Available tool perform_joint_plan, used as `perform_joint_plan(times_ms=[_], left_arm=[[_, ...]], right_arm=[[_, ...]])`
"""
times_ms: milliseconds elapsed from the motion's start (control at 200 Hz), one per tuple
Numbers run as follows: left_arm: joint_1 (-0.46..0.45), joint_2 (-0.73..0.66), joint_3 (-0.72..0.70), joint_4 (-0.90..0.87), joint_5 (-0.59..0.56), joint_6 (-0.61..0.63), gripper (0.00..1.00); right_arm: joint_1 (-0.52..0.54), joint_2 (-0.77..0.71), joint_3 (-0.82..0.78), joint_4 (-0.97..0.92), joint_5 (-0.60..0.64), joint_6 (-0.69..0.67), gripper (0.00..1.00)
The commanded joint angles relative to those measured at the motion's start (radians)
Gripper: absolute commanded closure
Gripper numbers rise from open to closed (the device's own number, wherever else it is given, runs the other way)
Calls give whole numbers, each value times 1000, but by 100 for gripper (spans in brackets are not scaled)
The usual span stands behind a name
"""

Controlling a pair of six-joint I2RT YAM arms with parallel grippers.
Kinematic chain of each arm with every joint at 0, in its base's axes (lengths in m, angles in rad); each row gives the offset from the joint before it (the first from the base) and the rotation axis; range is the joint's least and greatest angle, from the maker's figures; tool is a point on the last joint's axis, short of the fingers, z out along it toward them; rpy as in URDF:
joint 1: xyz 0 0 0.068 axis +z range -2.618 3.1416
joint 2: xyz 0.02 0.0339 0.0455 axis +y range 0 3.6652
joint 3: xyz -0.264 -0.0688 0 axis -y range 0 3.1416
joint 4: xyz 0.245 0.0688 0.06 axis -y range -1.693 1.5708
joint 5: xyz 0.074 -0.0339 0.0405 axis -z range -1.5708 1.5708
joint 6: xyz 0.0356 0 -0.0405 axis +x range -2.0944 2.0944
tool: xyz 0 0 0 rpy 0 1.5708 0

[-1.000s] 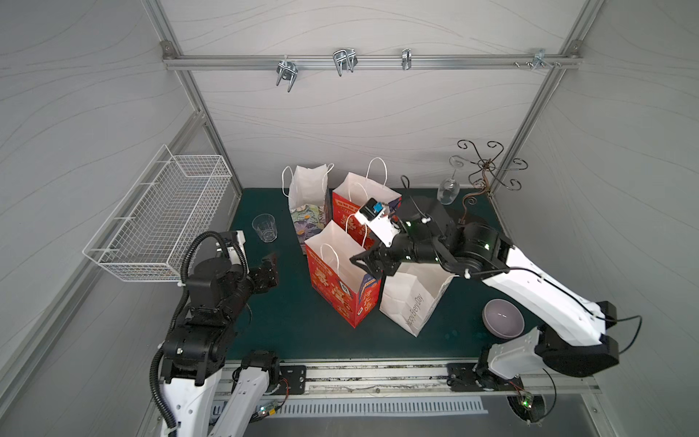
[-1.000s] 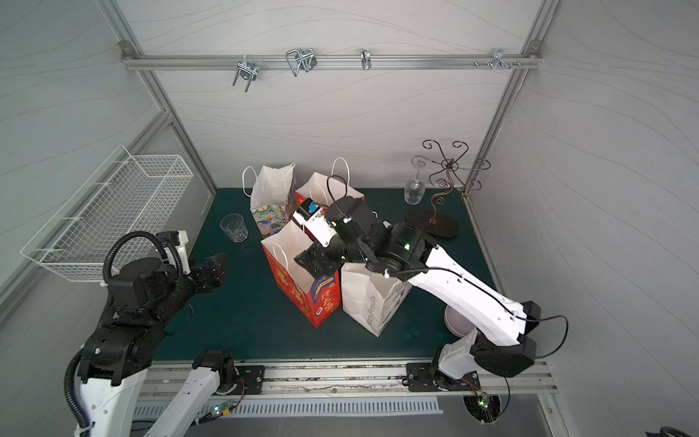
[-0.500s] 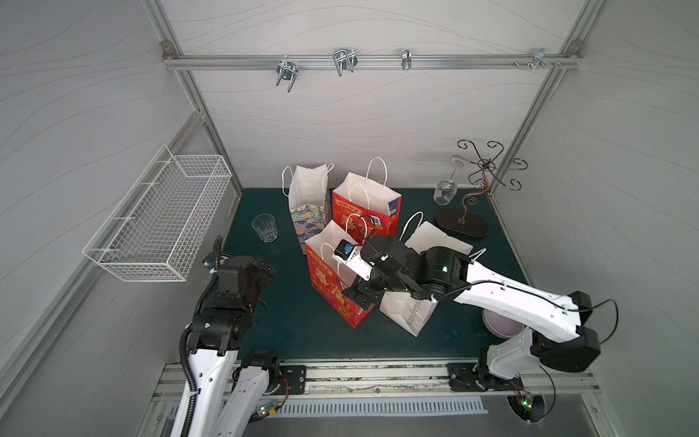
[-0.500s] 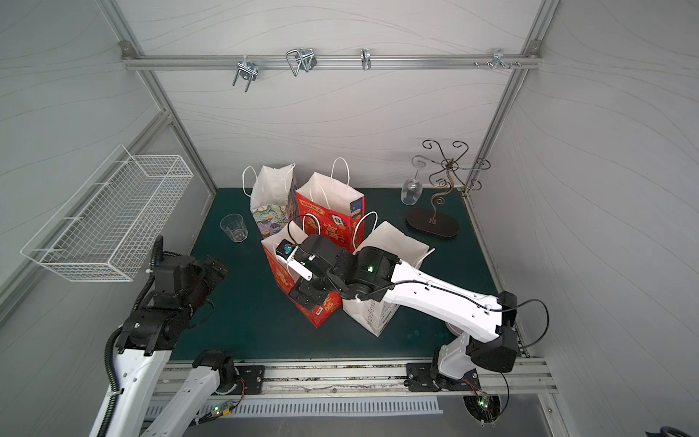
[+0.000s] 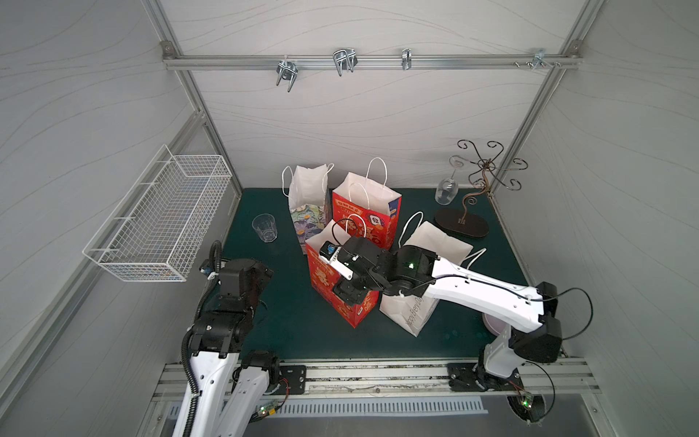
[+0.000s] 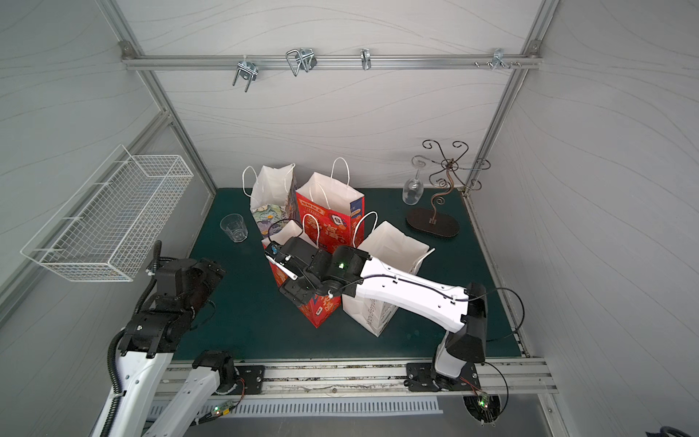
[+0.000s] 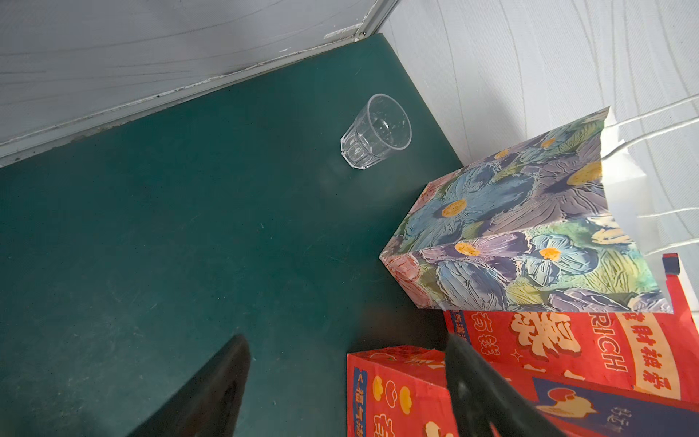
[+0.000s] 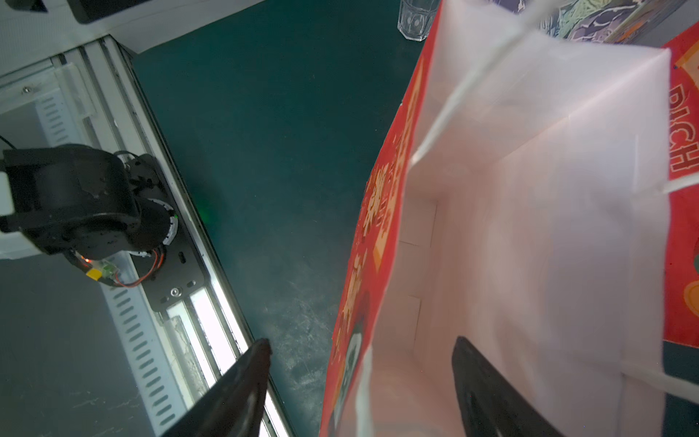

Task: Put away the paper bag
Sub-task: Adjust the paper bag at the center of the board.

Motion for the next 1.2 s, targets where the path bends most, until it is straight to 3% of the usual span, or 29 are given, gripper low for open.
perform_joint_plan(times_ms=[0, 290, 440, 510, 630, 715, 845, 996, 1196], left_arm=[[-2, -5, 4, 43, -33, 5, 18], [-3, -30, 6, 61, -61, 128, 17], [-2, -101, -4, 148, -33, 389, 15], [-2, -140, -15, 187, 2, 544, 14], [-2, -204, -30, 241, 150, 747, 12], [-3, -241, -39, 238, 271, 856, 12], [-3, -277, -9, 158, 335, 960, 10], [-2, -302, 48, 44, 343, 1056, 8], [-3, -329, 65, 34, 303, 1025, 9]], right_arm=[[-1, 23, 39, -23, 17, 23, 36], [-35, 19, 39, -29, -72, -16, 67], [-82, -10, 23, 0, -208, -115, 86], [-91, -21, 15, 6, -254, -185, 90], [-92, -34, 8, 1, -280, -317, 100], [-94, -36, 11, -7, -330, -392, 100], [-117, -42, 17, -14, -429, -454, 100], [-157, -46, 4, -17, -519, -502, 100], [-162, -32, 14, -20, -493, -532, 100]])
